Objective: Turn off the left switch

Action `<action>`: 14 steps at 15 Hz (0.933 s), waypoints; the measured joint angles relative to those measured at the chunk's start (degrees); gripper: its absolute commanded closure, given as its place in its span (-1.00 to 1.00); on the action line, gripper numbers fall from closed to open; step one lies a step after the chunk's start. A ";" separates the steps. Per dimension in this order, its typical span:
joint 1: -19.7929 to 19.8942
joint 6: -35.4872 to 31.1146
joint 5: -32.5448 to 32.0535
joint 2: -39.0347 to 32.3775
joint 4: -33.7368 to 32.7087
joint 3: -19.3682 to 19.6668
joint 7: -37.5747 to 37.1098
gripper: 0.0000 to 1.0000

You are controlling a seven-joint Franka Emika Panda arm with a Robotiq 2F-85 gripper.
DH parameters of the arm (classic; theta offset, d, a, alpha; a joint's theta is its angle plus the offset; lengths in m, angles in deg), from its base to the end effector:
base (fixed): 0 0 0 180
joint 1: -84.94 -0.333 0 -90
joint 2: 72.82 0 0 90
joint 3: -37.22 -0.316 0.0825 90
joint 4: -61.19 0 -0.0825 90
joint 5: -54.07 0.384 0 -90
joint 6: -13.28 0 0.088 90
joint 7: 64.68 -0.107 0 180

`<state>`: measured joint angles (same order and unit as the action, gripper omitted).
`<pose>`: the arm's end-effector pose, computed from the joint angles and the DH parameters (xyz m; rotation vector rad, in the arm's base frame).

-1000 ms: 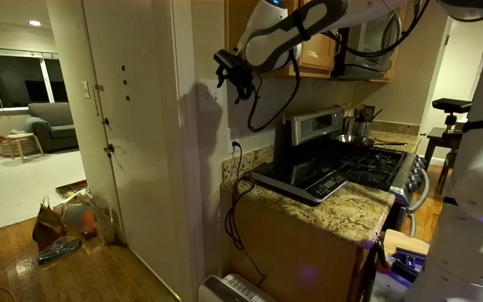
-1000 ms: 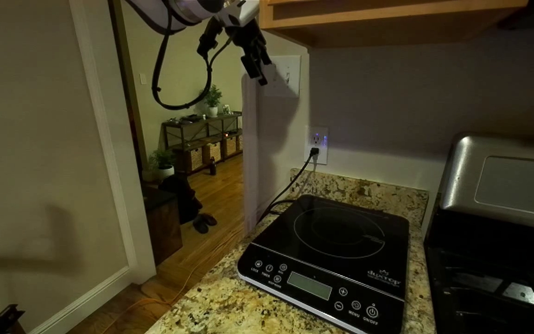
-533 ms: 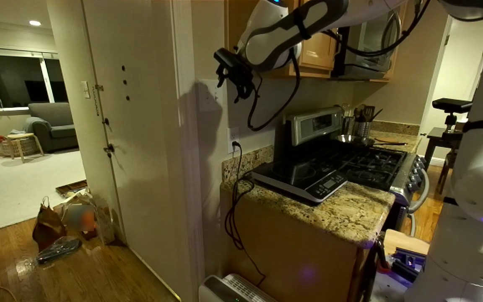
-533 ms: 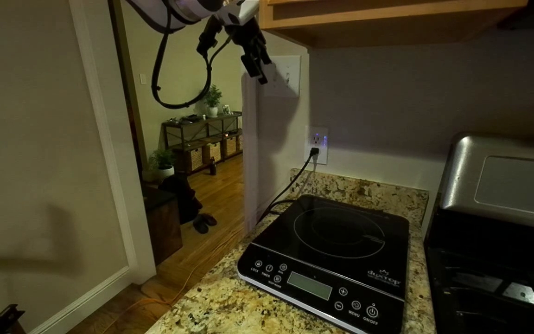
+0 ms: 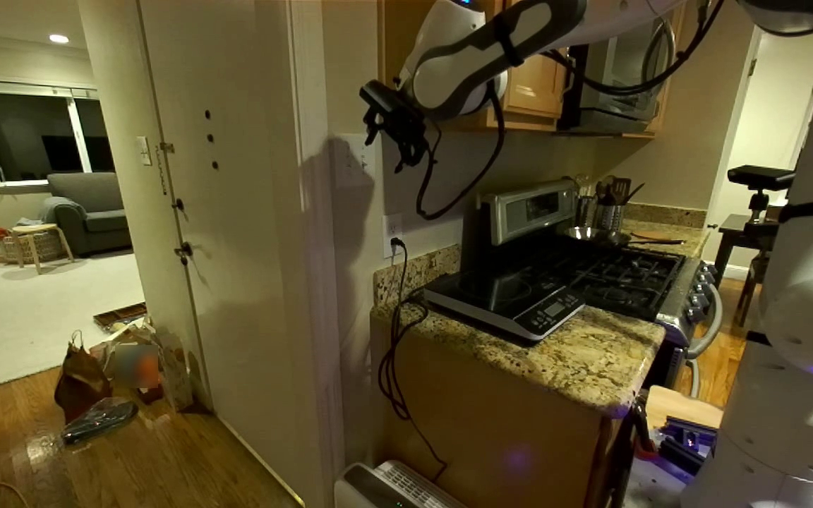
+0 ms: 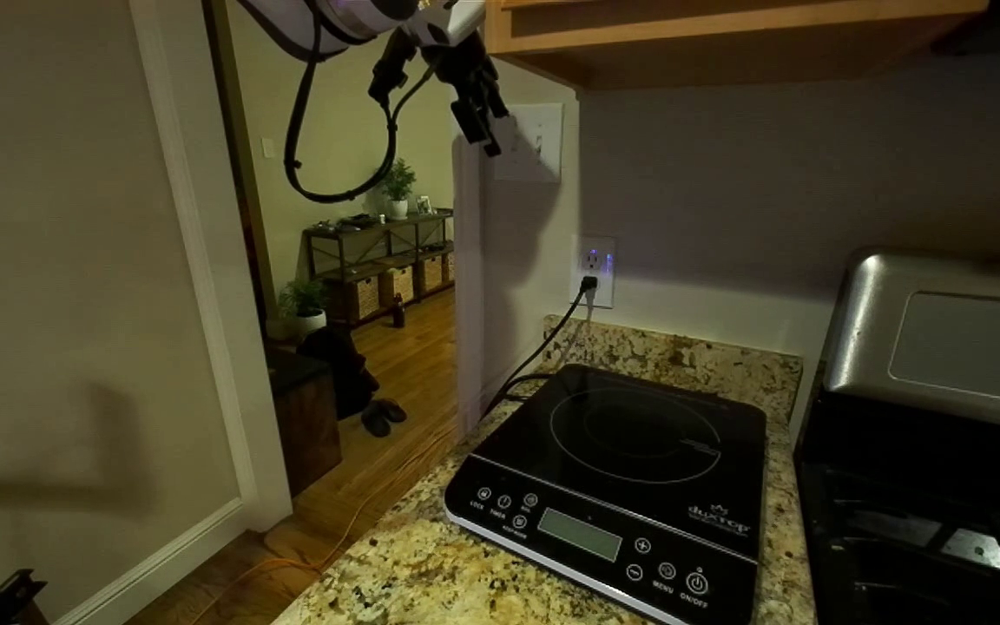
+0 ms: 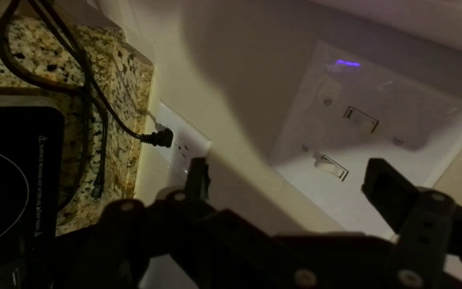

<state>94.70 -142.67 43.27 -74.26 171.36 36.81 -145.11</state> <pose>0.6082 -0.0932 0.5665 -1.9939 1.7243 -0.9844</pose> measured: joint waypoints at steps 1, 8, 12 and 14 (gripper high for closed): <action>0.00 0.05 0.02 -0.05 0.00 0.00 0.26 -1.00; 0.00 0.08 0.08 -0.16 0.00 -0.03 0.69 -1.00; 0.03 -0.20 -0.04 -1.88 -0.32 0.26 0.52 -1.00; 0.03 -1.21 -0.05 -3.72 -1.21 0.42 0.49 -1.00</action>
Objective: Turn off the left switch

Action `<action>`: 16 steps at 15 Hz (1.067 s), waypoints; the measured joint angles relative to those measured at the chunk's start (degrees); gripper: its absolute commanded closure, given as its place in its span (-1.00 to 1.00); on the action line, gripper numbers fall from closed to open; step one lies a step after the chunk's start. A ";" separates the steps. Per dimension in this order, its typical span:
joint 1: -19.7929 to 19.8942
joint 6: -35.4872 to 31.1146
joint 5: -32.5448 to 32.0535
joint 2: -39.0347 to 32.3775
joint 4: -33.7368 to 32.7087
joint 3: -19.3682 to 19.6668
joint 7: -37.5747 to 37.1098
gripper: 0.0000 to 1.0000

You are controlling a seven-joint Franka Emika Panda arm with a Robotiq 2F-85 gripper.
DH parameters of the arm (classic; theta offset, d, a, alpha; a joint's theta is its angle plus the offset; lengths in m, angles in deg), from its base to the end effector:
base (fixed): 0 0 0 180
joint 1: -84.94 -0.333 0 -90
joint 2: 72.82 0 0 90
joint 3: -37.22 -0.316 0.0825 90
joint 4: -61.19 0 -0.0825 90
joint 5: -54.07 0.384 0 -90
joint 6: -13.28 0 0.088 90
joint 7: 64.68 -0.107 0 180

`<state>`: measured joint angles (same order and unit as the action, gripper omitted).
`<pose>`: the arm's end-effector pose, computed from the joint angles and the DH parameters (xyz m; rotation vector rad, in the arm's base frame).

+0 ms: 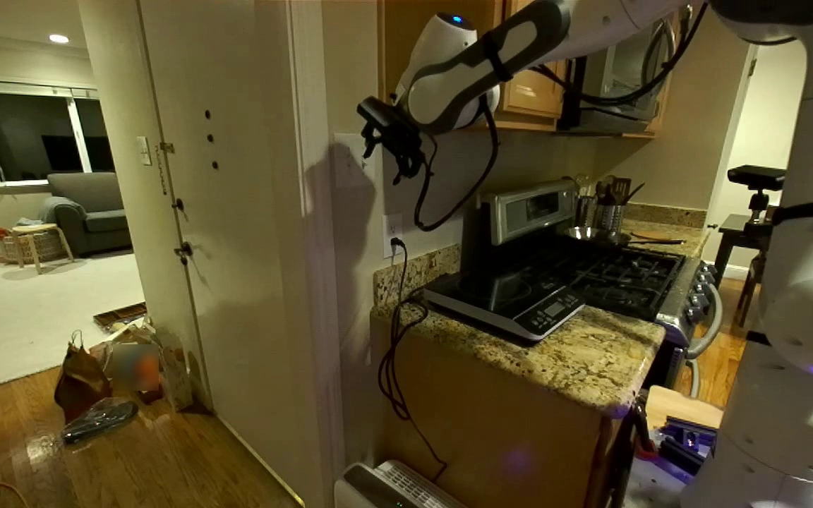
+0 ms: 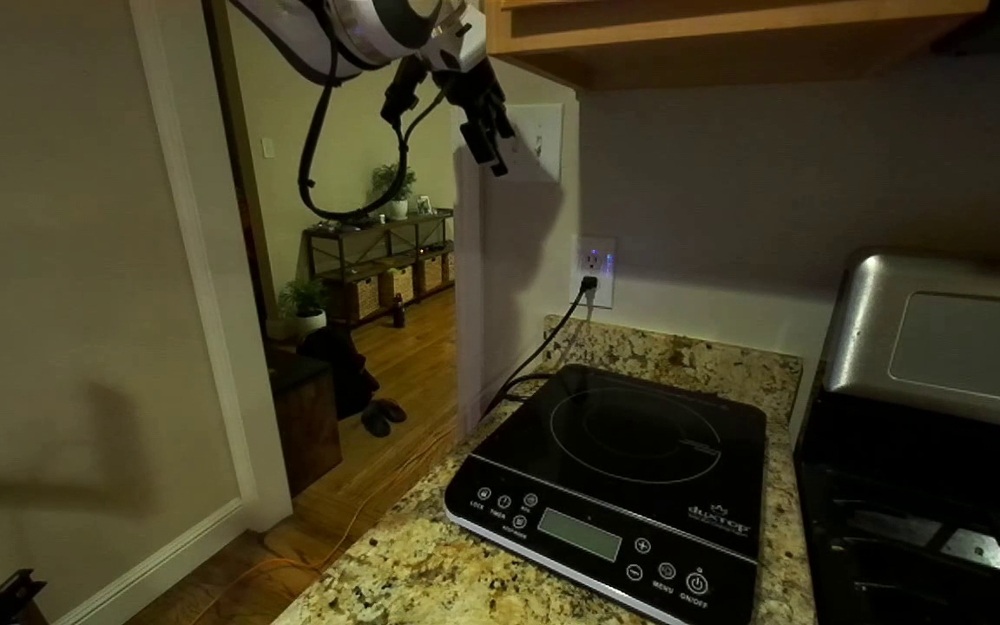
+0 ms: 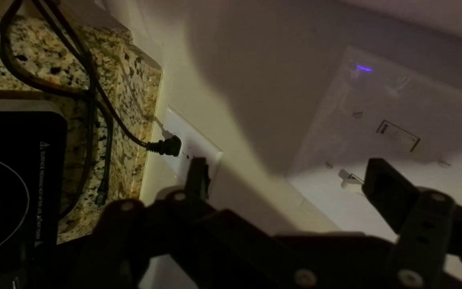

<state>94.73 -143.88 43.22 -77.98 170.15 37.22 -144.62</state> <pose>0.6239 -0.1001 0.5399 -2.0164 1.7338 -0.9647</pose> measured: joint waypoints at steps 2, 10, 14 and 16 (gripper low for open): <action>0.00 -1.53 -0.02 -2.15 -1.28 0.09 0.00 -1.00; -0.14 -3.25 0.35 -4.24 -4.45 -0.85 0.09 -1.00; -0.30 -3.26 0.08 -4.69 -5.44 -0.99 -0.01 -0.79; -0.30 -3.27 -0.04 -5.43 -6.37 -0.82 -0.06 -0.48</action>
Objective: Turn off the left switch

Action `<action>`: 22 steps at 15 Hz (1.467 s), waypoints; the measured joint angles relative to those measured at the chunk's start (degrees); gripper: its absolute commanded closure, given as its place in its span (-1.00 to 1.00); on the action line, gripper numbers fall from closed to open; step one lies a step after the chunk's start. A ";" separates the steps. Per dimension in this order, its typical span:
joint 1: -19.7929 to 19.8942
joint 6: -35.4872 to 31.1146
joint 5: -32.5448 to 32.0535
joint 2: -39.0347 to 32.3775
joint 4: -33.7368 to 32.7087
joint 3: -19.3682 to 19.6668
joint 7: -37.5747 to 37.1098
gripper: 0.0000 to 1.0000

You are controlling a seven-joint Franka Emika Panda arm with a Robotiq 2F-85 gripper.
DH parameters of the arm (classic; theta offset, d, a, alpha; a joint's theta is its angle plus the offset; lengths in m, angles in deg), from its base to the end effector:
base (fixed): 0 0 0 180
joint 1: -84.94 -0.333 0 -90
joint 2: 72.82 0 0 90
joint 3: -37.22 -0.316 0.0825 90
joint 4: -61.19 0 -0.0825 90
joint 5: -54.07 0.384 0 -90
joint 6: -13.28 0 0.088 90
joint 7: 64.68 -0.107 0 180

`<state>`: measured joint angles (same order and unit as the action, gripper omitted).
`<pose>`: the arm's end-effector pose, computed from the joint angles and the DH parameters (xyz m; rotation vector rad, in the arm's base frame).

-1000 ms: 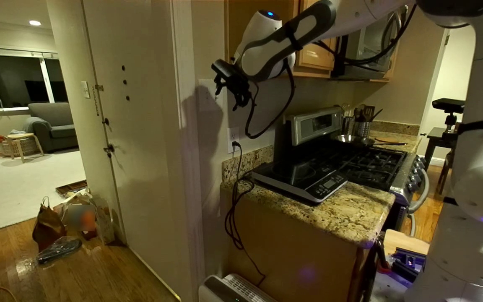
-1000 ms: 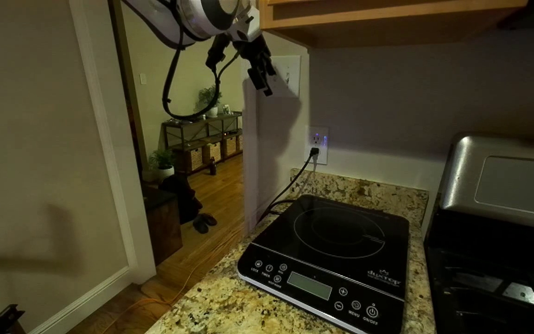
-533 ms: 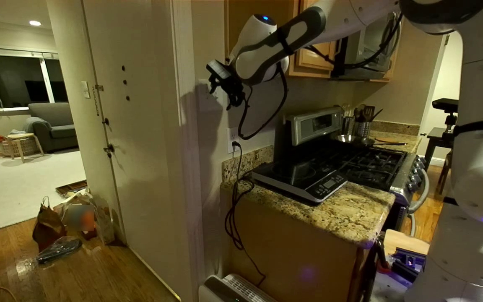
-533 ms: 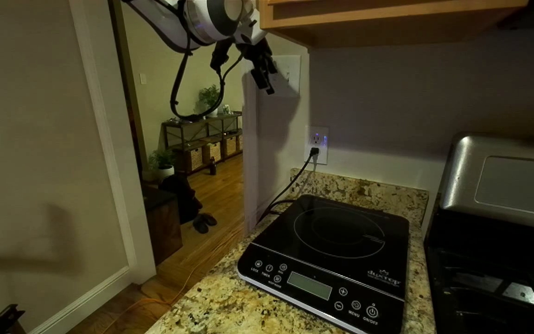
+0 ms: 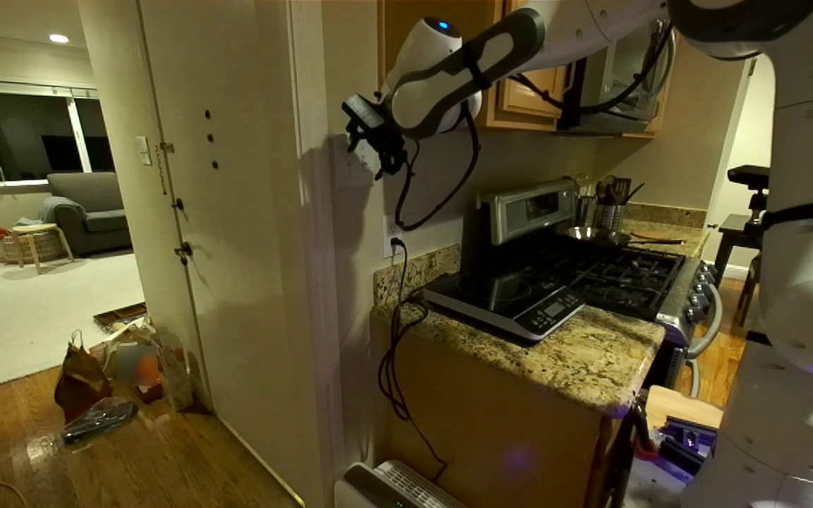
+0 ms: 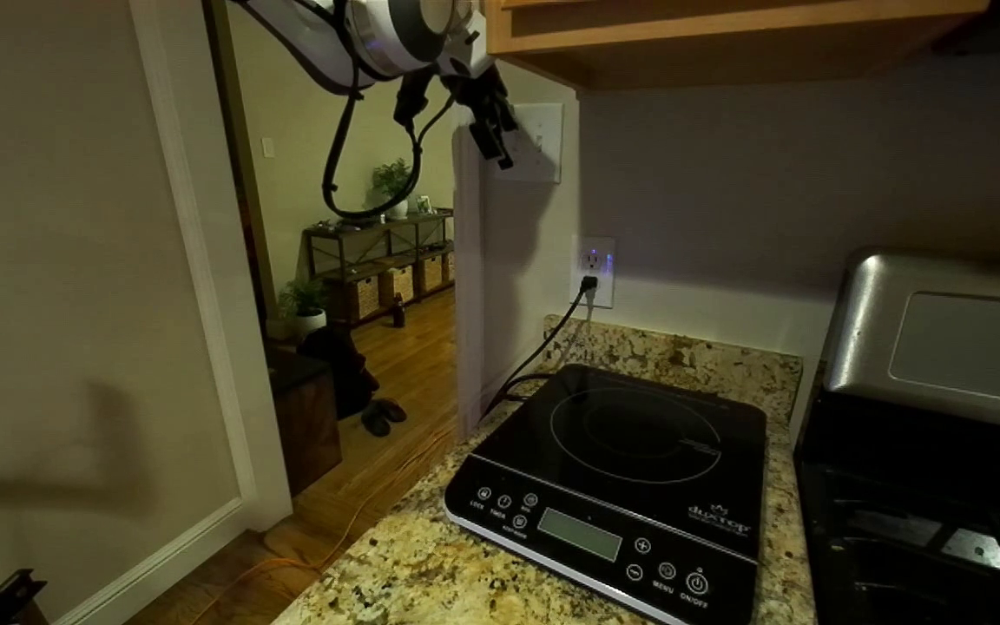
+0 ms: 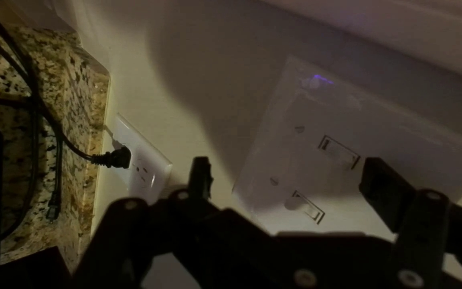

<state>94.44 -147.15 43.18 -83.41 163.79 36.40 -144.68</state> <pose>0.6562 -0.0919 0.5443 -1.9781 1.6623 -1.0206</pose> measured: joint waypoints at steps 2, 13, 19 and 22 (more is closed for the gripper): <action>0.00 0.00 0.00 -1.04 -1.27 0.27 -0.07 -0.15; -0.03 -0.54 1.53 -3.85 -5.66 -0.24 -1.12 0.85; 0.00 -0.81 1.57 -4.23 -5.39 -0.24 -1.17 0.86; 0.02 -1.72 1.52 -4.23 -4.97 -0.20 -1.16 0.87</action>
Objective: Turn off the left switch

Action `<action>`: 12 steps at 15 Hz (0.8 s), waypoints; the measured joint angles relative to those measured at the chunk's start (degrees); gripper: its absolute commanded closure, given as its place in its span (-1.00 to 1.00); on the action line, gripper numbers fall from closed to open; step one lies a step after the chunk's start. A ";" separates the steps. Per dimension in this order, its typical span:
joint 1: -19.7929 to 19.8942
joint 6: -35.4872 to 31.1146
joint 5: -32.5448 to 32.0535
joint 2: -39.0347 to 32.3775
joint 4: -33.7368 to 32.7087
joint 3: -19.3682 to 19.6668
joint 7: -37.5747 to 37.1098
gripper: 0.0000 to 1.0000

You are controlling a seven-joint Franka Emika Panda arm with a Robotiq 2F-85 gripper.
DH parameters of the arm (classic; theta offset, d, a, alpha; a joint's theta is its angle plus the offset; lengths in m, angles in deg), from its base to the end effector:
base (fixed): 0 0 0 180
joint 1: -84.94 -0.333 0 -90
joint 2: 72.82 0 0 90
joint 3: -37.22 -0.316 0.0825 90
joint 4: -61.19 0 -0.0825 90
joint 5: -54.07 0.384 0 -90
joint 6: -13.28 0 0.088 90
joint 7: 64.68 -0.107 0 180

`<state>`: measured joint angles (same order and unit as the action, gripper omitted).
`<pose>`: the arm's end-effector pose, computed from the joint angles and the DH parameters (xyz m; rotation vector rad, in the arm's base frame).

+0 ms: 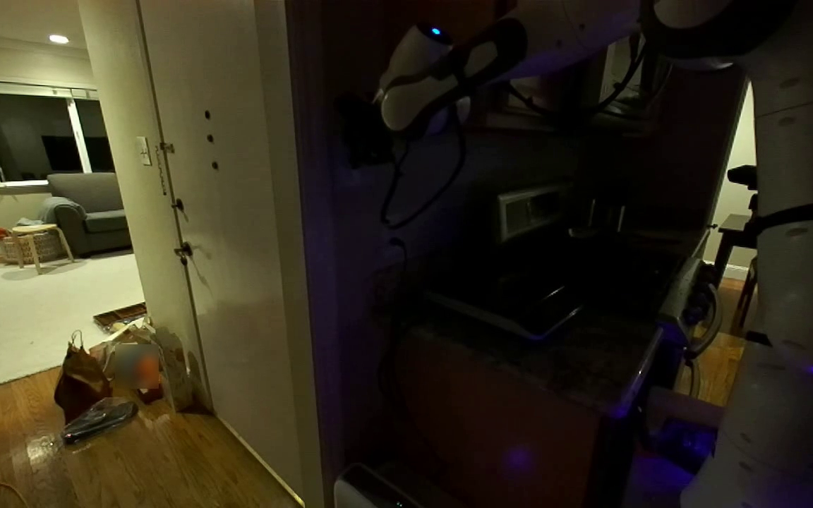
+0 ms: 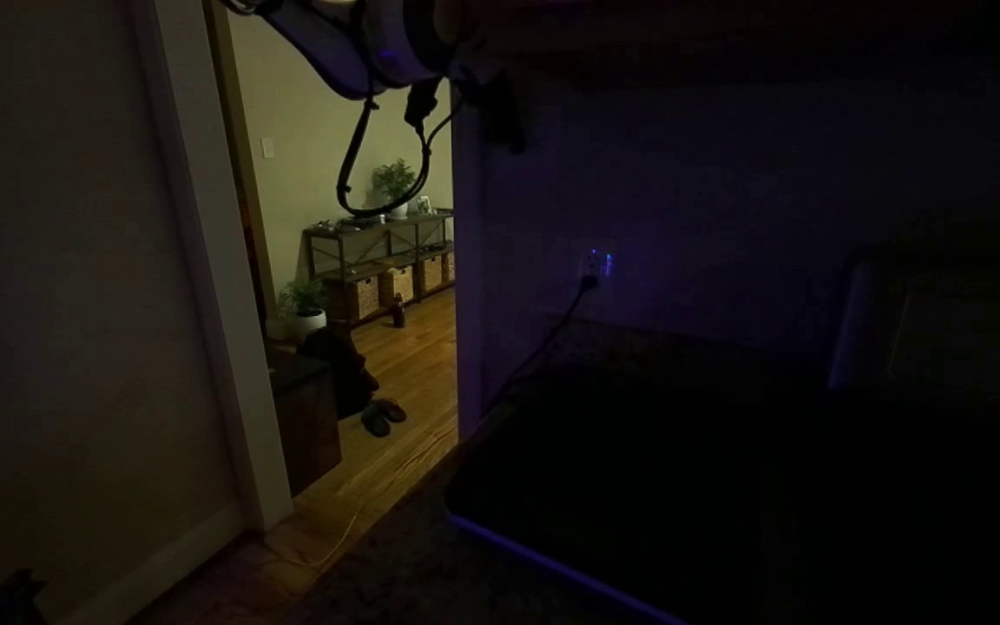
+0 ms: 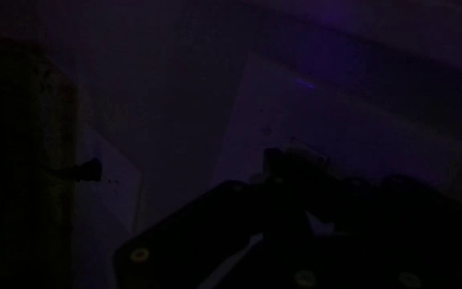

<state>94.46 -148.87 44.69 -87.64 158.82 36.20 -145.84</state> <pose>0.6787 -0.0944 0.5443 -1.9040 1.6613 -1.0293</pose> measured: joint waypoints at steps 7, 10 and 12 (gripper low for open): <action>-0.01 -6.73 -1.91 0.05 3.17 0.59 0.10 0.86; -0.03 -7.47 -2.00 -0.09 4.85 0.68 0.29 0.85; -0.12 -7.49 -2.01 -1.30 6.58 0.43 0.54 0.87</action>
<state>94.34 -156.36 42.68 -88.93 165.40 36.62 -145.30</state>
